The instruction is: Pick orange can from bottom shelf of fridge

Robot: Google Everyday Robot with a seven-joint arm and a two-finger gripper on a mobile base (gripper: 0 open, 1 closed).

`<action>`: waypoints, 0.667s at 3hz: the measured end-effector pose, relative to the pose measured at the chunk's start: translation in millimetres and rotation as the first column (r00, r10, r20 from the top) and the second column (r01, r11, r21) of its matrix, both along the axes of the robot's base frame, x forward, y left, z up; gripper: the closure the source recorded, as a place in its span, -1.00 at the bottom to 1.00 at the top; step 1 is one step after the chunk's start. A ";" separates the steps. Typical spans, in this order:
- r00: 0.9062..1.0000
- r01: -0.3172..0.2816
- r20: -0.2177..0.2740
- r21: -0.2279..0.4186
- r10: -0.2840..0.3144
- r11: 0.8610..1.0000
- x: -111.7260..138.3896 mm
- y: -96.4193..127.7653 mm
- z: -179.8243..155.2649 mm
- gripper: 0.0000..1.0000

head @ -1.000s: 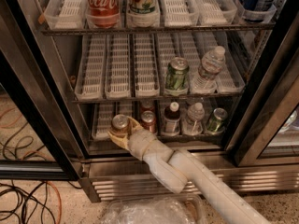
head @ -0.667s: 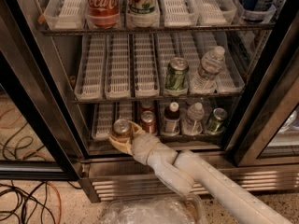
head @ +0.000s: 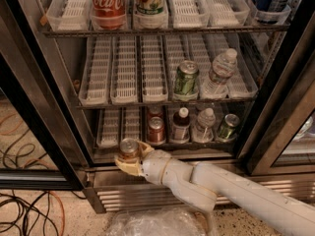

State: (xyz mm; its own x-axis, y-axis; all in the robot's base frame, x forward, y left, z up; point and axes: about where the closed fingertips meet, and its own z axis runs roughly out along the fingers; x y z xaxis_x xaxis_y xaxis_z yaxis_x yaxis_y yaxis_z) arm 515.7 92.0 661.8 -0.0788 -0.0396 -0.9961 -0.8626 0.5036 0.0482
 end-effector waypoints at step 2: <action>0.998 -0.045 -0.036 0.057 0.047 0.997 -27.6 -38.2 6.2 1.00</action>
Offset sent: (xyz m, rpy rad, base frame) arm -0.0393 -0.0726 0.0091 0.0891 0.0527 0.0413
